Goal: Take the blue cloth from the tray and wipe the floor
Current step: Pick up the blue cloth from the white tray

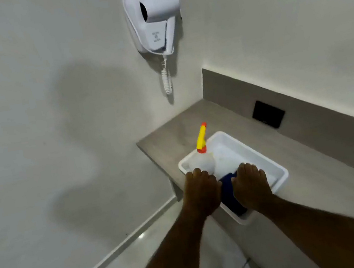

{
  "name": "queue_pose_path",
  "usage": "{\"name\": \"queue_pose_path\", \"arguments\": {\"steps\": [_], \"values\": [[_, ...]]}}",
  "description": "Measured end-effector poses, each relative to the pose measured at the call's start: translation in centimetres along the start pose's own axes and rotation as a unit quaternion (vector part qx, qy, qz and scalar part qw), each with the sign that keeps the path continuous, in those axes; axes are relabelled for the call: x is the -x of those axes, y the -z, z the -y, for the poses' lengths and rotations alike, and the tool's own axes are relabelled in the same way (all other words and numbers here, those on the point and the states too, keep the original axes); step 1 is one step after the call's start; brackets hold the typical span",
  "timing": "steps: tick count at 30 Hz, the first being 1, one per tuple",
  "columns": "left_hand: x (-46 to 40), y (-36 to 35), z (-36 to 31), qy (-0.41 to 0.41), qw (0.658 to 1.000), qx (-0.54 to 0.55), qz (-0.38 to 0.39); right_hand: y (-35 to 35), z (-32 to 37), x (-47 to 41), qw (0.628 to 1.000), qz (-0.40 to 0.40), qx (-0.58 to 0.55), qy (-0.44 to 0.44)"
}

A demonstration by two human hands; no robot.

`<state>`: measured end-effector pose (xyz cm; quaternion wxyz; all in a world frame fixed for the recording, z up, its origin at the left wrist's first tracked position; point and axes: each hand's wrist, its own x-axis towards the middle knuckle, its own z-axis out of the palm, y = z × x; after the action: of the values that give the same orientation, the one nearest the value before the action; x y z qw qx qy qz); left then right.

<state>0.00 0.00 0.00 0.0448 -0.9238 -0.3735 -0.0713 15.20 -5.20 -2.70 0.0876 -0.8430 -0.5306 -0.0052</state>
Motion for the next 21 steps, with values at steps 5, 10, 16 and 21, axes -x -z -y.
{"name": "queue_pose_path", "arguments": {"steps": [5,10,16,21], "values": [[-2.3,-2.8,-2.7,0.08,0.987,0.089,0.109,-1.5,-2.3,-1.8,0.974,0.191,-0.078,-0.089],[-3.9,-5.0,-3.4,0.127,0.974,0.046,0.182,-3.0,-2.8,-4.3,0.963,0.231,-0.074,-0.117],[-5.2,-5.3,-3.1,0.099,0.965,0.14,0.198,-3.2,-3.8,-5.8,0.925,0.257,-0.237,-0.148],[-2.8,-1.9,-0.8,0.074,0.92,0.375,0.088,2.5,-2.0,-4.0,0.894,0.161,-0.373,-0.188]]}}
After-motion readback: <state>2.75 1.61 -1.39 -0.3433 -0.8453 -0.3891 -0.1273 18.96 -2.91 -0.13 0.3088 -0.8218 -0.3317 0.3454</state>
